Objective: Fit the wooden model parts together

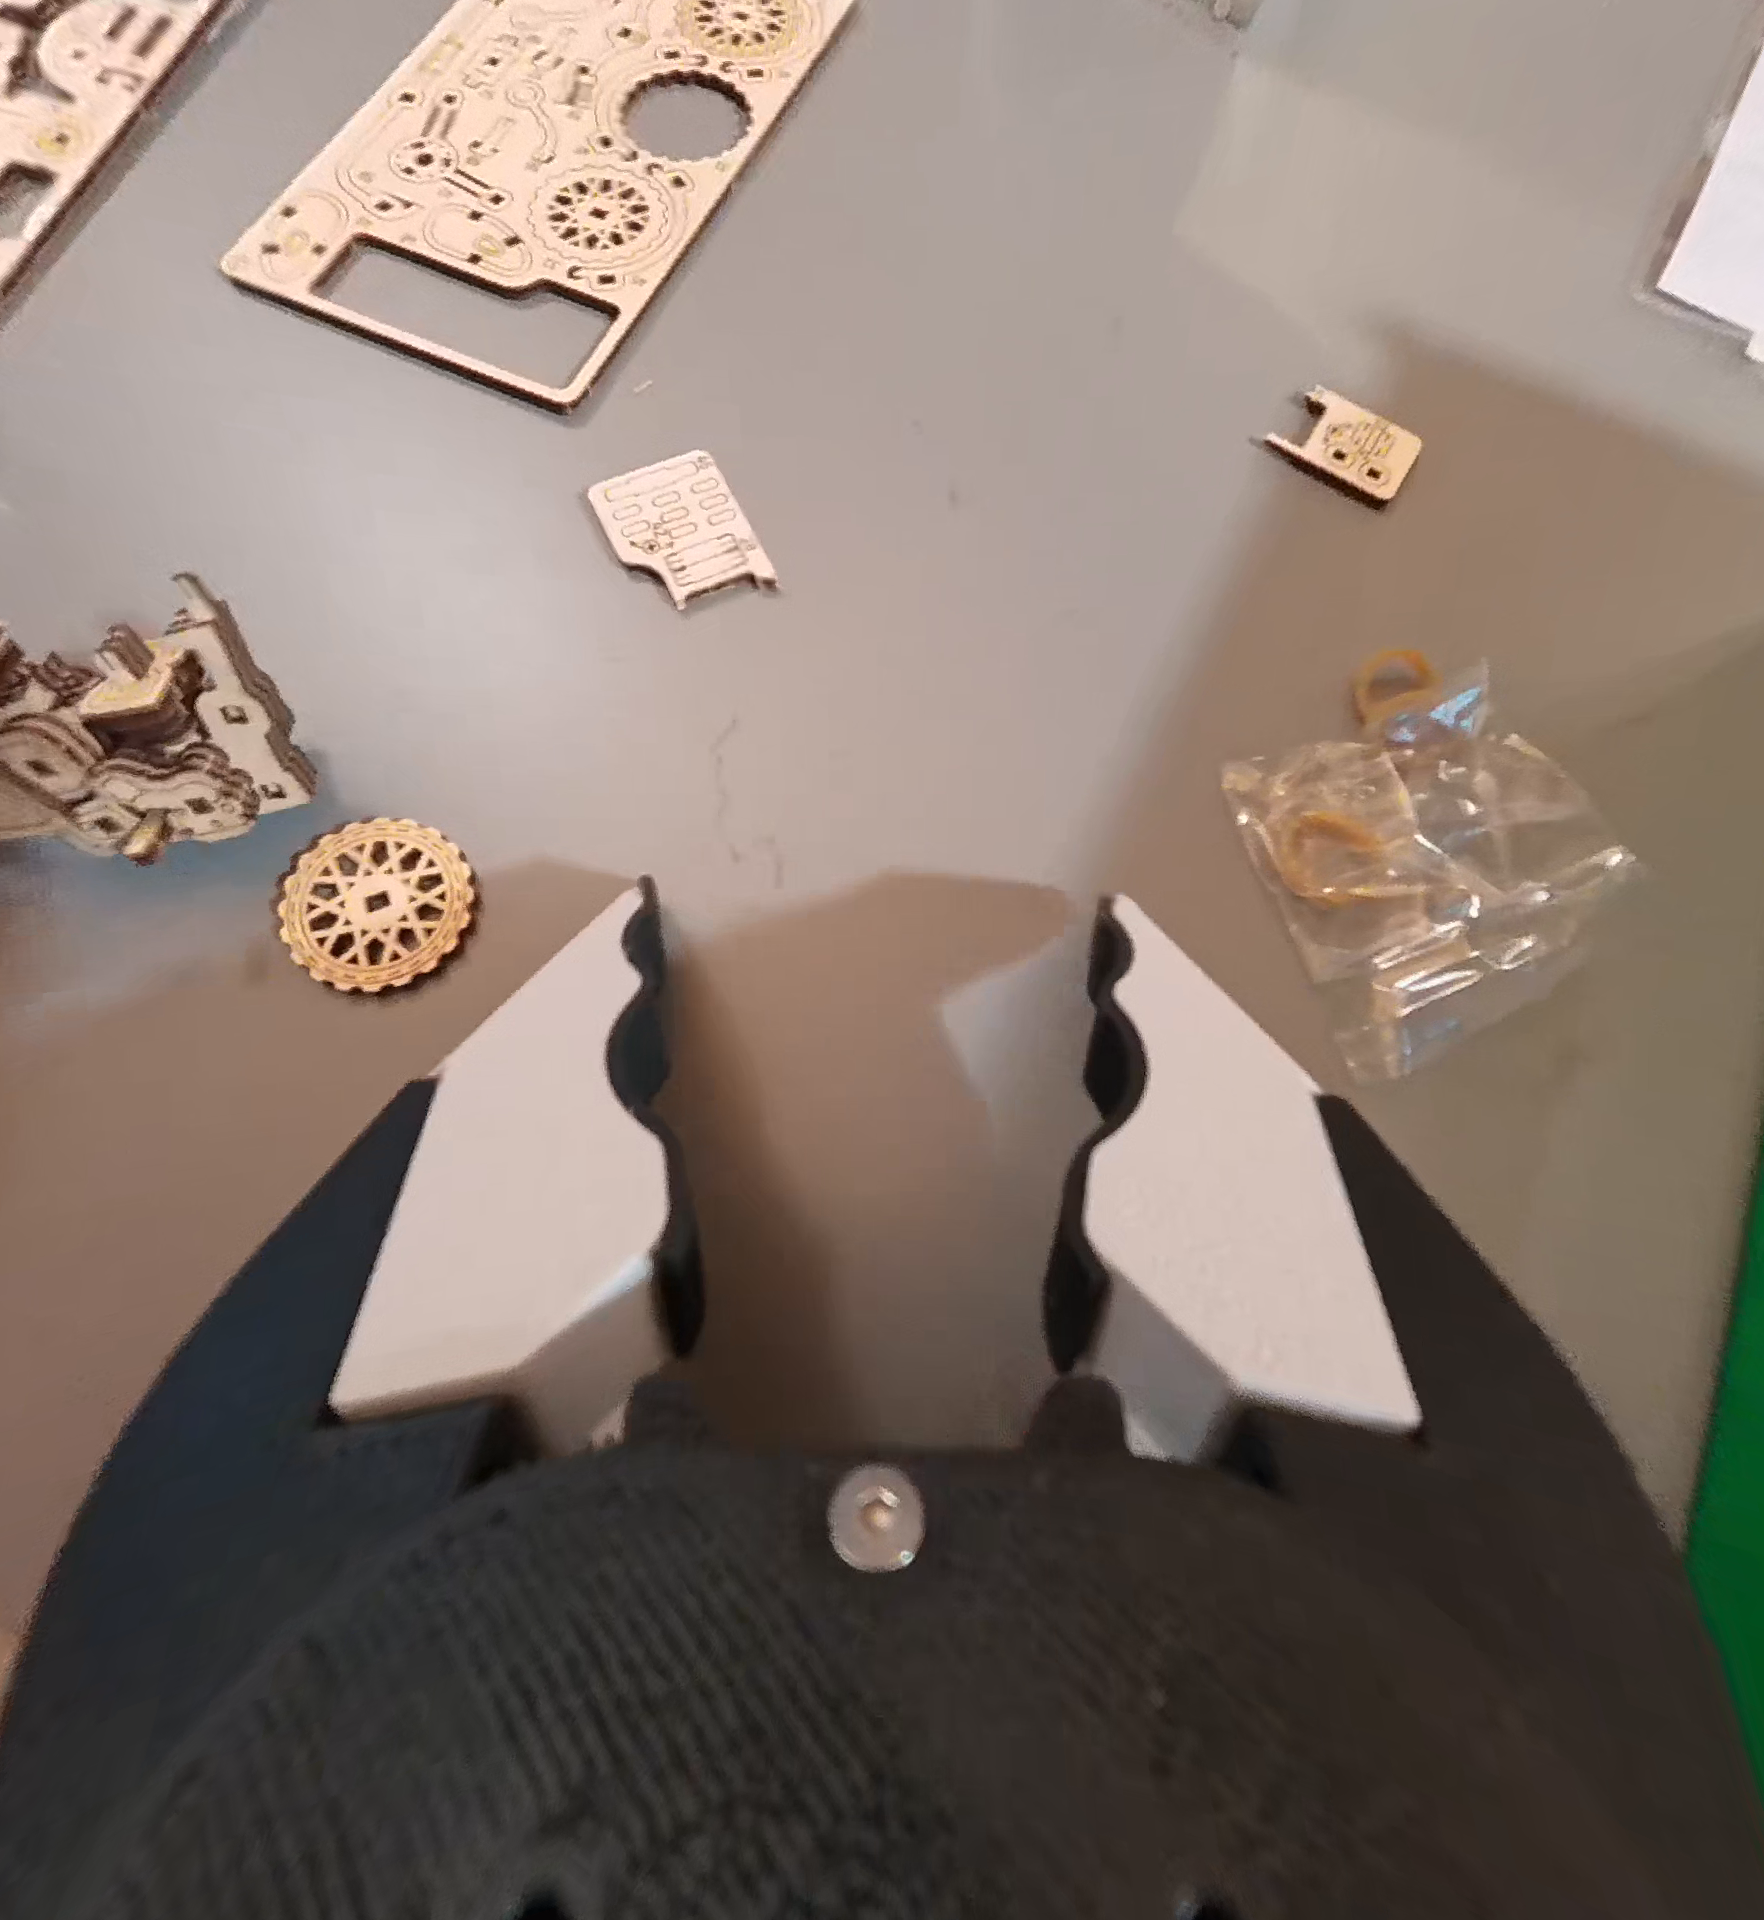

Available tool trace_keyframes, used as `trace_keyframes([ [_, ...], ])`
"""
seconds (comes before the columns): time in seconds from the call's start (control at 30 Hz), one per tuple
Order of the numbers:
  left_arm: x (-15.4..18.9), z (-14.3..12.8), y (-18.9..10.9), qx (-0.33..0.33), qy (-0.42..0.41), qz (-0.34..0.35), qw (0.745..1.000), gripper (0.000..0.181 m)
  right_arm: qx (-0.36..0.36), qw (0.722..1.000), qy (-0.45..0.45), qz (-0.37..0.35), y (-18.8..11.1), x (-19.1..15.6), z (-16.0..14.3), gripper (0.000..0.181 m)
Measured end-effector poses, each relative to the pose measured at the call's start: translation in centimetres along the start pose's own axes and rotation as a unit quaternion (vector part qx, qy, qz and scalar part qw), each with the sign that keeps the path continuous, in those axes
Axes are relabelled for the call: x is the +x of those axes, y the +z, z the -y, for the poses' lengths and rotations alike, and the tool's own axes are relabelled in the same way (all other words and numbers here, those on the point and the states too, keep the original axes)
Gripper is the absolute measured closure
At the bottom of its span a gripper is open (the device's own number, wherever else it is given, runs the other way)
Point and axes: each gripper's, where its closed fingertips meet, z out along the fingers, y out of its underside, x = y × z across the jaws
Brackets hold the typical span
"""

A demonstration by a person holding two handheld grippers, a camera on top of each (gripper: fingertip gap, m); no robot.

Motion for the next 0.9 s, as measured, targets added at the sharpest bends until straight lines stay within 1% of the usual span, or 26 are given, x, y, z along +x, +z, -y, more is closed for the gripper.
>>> trace_keyframes([
  [0.03, 0.0, 0.0, -0.1, 0.003, -0.006, -0.002, 1.000, 0.134, -0.005, 1.000, 0.013, -0.005, 0.1, 0.4, -0.1, 0.086],
  [0.17, 0.1, 0.4, -1.2, 0.026, -0.009, -0.004, 1.000, 0.134, -0.038, 0.994, 0.084, -0.051, 0.5, 3.0, -1.3, 0.032],
  [0.2, 0.2, 0.5, -1.5, 0.033, -0.011, -0.005, 0.999, 0.135, -0.047, 0.992, 0.095, -0.062, 0.6, 3.4, -1.5, 0.023],
  [0.37, 0.5, 1.3, -2.7, 0.065, -0.019, -0.009, 0.998, 0.138, -0.048, 0.992, 0.097, -0.065, 0.7, 3.5, -1.6, 0.022],
  [0.6, 0.6, 2.1, -4.3, 0.109, -0.025, 0.005, 0.994, 0.144, -0.048, 0.992, 0.097, -0.065, 0.7, 3.5, -1.6, 0.023],
  [0.7, 0.8, 1.6, -4.4, 0.122, -0.047, 0.001, 0.991, 0.146, -0.048, 0.992, 0.097, -0.065, 0.7, 3.5, -1.6, 0.023],
  [0.77, 1.2, 0.9, -4.4, 0.115, -0.055, -0.005, 0.992, 0.147, -0.048, 0.992, 0.097, -0.065, 0.7, 3.5, -1.6, 0.023],
  [0.9, 2.3, 0.2, -5.1, 0.122, -0.050, -0.006, 0.991, 0.147, -0.048, 0.992, 0.097, -0.065, 0.7, 3.5, -1.6, 0.023],
])
